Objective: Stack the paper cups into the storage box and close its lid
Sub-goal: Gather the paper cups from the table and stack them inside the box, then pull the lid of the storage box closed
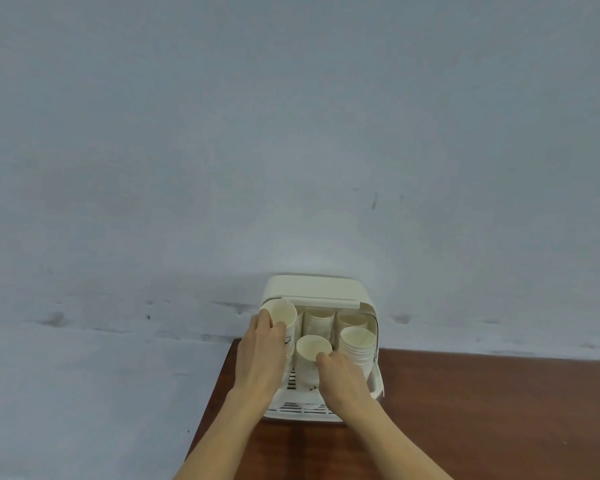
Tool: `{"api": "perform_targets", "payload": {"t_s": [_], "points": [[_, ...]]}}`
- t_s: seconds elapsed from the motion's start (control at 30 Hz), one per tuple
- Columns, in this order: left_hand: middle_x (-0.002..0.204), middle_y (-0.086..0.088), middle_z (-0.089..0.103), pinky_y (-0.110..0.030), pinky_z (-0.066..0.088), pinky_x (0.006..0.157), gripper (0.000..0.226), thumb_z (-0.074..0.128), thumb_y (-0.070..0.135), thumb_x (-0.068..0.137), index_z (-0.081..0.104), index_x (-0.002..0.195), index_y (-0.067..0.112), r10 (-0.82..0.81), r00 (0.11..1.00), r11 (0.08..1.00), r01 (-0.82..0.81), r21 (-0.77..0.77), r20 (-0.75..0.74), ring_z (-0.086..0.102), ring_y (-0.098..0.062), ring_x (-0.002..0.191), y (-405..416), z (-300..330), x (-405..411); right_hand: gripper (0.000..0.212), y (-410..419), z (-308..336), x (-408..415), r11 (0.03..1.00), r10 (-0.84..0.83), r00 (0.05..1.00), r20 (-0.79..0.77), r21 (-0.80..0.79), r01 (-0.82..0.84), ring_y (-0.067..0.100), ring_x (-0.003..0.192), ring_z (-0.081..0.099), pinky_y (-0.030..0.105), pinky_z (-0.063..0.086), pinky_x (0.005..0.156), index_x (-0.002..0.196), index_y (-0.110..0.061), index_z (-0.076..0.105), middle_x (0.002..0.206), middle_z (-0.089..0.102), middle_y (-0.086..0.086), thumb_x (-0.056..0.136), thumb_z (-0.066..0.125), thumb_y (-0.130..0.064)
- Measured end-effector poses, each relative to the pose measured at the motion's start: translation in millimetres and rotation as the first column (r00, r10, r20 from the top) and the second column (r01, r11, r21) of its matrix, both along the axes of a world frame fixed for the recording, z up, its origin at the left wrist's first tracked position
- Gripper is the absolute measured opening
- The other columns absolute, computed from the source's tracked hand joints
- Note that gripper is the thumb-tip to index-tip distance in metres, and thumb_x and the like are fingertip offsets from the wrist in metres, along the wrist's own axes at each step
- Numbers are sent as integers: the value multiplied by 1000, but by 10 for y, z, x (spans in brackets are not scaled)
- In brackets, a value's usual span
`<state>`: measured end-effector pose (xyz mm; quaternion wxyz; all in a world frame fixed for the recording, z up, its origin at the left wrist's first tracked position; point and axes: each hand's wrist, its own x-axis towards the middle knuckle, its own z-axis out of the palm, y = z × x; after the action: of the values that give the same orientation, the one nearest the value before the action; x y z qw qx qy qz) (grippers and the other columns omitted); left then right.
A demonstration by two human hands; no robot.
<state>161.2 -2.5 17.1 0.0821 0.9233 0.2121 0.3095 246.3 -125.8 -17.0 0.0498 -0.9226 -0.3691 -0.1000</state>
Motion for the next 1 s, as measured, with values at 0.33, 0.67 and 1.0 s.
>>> {"api": "perform_targets", "payload": {"t_s": [0.33,0.67,1.0], "points": [[125,-9,46,-29,44,75,26,45,4,93,56,116,11,15,977,989,16,145,-211,48,-24,111,14,-120,98,27,10,-76,-3,998,-21,1000,22,57,19,31,109,53,34,34,70,115,-6,49,117,56,13,89,45,-1],[133,-13,43,-31,43,89,36,42,9,92,50,127,7,45,945,990,0,139,-325,43,-27,117,51,-373,127,45,-9,-126,-15,994,0,1000,21,106,-2,30,109,52,35,41,74,130,-7,40,119,54,13,85,45,3],[114,-12,60,-34,52,77,42,64,1,72,60,114,4,-7,997,987,-6,159,78,58,-27,100,130,-135,468,28,-25,359,329,938,-118,939,322,345,0,25,72,55,27,31,51,84,-11,61,84,59,6,61,68,3]]}}
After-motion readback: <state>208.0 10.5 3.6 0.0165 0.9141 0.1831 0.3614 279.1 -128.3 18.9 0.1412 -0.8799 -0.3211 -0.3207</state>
